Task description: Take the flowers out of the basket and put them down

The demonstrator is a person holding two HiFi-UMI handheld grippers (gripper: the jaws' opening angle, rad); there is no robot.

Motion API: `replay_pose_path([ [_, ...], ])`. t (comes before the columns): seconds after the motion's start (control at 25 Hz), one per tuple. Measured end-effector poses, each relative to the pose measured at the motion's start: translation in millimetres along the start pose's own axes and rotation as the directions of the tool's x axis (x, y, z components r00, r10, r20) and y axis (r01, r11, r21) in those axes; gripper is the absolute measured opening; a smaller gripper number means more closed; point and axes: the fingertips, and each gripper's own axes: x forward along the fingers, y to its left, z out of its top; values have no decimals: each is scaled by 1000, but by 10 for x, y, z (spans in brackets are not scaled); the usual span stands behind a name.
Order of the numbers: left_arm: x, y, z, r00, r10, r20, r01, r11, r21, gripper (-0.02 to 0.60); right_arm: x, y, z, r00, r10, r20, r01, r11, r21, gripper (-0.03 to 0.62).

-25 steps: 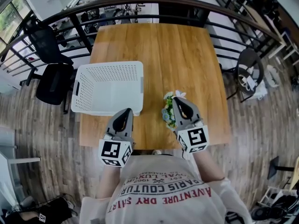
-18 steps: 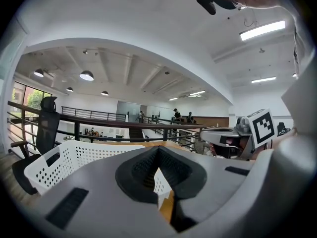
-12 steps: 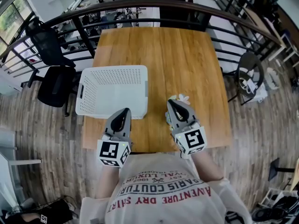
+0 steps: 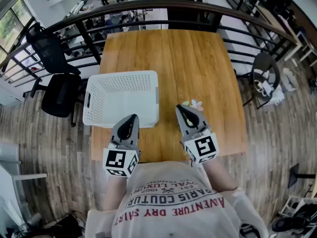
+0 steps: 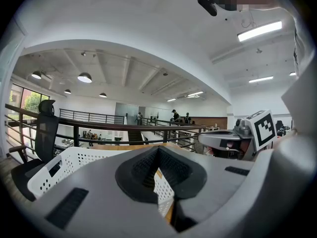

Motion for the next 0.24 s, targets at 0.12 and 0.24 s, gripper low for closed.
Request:
replay_pose_path([
  [0.12, 27, 13, 4, 1000, -11, -3, 11, 1000, 3, 26, 30, 3, 15, 1000, -2, 0, 2, 1000, -4, 28],
  [0.24, 38, 35, -10, 1000, -17, -5, 17, 1000, 3, 26, 61, 15, 17, 1000, -1, 1, 1, 1000, -7, 28],
])
